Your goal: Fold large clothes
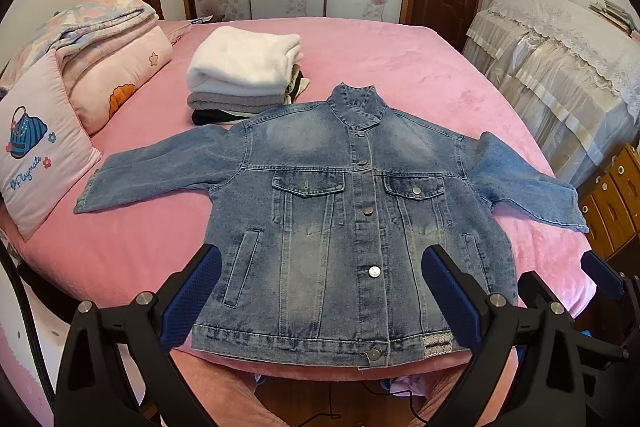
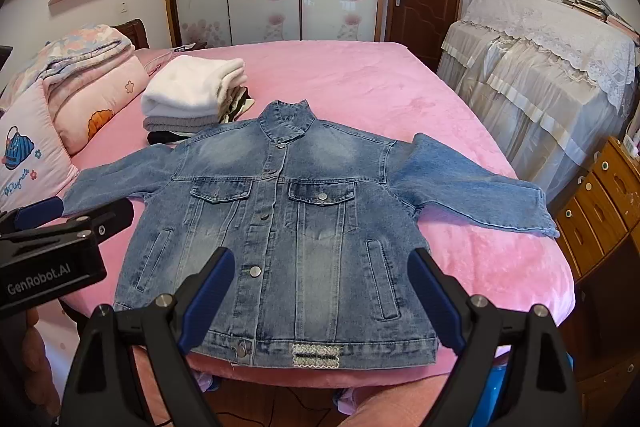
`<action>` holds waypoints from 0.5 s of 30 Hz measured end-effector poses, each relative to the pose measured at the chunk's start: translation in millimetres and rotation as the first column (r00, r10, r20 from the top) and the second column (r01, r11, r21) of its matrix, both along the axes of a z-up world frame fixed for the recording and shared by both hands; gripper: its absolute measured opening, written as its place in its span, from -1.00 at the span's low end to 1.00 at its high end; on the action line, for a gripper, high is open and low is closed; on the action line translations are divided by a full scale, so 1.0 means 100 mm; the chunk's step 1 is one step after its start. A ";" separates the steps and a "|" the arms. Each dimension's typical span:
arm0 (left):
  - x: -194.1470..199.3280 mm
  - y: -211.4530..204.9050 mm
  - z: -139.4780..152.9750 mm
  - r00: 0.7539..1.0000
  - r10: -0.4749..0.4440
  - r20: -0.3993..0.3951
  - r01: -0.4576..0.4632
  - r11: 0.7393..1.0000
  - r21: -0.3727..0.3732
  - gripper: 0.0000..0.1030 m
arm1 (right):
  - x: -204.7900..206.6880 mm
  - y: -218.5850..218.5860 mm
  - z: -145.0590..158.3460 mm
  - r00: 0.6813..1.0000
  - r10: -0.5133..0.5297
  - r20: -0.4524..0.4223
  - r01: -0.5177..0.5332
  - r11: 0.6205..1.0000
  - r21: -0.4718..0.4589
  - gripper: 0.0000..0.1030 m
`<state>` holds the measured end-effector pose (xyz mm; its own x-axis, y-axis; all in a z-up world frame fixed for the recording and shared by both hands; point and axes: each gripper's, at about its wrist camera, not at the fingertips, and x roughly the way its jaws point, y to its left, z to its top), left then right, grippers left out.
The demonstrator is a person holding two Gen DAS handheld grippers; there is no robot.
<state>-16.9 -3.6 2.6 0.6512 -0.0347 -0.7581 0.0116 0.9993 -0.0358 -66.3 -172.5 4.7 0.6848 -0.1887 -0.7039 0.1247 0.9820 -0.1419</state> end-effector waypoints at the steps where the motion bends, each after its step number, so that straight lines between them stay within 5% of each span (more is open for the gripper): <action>1: 0.00 -0.01 -0.01 1.000 0.000 0.000 0.000 1.000 0.003 0.93 | 0.00 0.00 -0.01 1.000 -0.002 0.000 0.002 1.000 -0.001 0.73; 15: 0.06 -0.10 -0.07 1.000 -0.014 -0.019 0.014 1.000 0.017 0.93 | 0.05 -0.11 -0.08 1.000 -0.008 -0.004 0.008 0.999 0.031 0.73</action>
